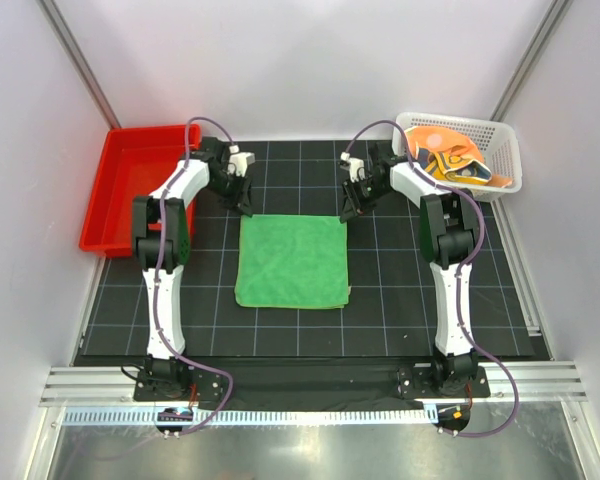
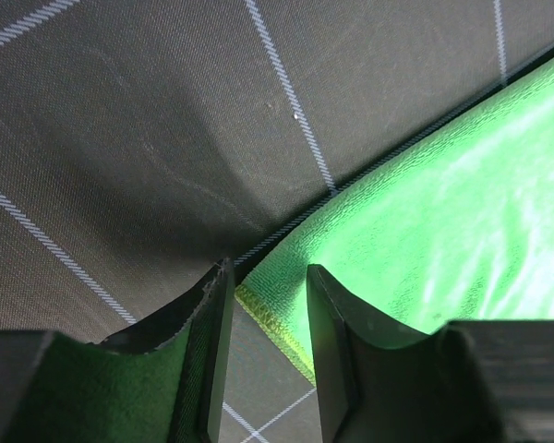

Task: Fold and stack the towels
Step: Fold the towel

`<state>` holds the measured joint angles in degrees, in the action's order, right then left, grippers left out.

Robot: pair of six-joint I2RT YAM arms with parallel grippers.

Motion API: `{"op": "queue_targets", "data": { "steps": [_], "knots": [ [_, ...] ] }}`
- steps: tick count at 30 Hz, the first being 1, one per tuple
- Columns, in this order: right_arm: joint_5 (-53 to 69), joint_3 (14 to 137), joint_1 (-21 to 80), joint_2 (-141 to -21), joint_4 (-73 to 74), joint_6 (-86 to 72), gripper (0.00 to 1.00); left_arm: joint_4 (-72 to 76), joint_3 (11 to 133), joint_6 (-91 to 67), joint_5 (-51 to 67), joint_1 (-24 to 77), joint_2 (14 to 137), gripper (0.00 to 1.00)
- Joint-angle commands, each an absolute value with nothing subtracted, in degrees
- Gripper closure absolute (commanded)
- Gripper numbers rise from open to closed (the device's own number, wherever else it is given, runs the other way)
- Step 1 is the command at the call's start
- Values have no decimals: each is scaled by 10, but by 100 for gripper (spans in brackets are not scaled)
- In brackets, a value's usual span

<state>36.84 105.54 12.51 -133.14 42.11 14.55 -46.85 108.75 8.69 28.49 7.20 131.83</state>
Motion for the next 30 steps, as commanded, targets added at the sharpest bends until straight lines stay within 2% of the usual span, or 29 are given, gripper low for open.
{"op": "queue_targets", "data": {
  "steps": [1, 5, 8, 12, 23, 30],
  "knots": [
    [372, 1077, 123, -1337, 423, 156, 74, -481, 1111, 108, 280, 71, 1324, 60],
    [357, 1081, 123, -1339, 424, 158, 75, -483, 1111, 115, 269, 70, 1323, 60],
    [352, 1087, 120, -1337, 426, 159, 61, -490, 1119, 122, 272, 70, 1323, 56],
    [350, 1086, 120, -1332, 413, 157, 57, -484, 1125, 124, 273, 70, 1319, 56],
    [365, 1100, 121, -1348, 417, 164, 57, -504, 1143, 130, 281, 70, 1346, 59],
    [370, 1100, 121, -1351, 418, 166, 65, -505, 1141, 135, 275, 70, 1352, 61]
  ]
}}
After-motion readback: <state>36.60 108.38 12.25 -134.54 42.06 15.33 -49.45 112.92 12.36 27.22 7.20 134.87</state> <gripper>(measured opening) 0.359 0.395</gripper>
